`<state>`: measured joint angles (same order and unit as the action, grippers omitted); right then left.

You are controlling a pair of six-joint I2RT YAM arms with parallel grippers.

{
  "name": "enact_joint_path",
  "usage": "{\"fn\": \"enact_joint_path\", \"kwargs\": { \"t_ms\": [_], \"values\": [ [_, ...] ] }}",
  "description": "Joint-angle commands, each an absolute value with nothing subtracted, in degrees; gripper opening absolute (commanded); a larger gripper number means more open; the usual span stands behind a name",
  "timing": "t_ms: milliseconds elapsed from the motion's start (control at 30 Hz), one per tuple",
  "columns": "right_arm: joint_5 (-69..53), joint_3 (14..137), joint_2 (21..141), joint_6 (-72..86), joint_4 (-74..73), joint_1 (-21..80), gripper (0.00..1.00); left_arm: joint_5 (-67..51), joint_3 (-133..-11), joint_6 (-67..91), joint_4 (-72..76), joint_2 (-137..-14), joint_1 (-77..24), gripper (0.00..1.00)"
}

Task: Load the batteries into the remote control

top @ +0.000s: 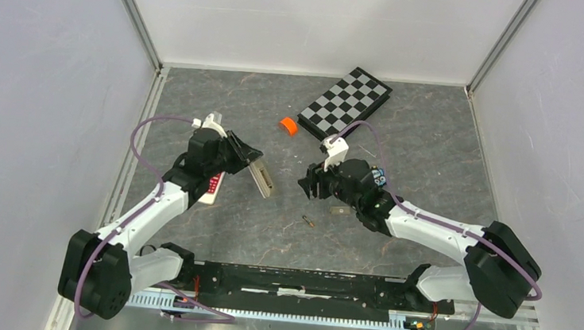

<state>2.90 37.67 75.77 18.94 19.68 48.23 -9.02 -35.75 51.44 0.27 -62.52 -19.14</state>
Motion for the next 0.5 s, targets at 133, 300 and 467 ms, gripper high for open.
{"fn": "enact_joint_path", "kwargs": {
  "t_ms": [133,300,467],
  "values": [
    [-7.82,36.41,75.27,5.37,1.44,48.69,0.57,-3.81,-39.43,43.93,-3.3,-60.87,-19.1,0.02],
    [-6.82,36.09,77.54,4.0,0.15,50.86,0.52,-2.9,-39.67,42.9,-4.36,-60.08,-18.96,0.02],
    [-4.26,37.83,81.0,4.53,-3.17,52.56,0.51,-2.81,-39.6,42.39,-5.09,-59.73,-18.71,0.02]
  ]
}}
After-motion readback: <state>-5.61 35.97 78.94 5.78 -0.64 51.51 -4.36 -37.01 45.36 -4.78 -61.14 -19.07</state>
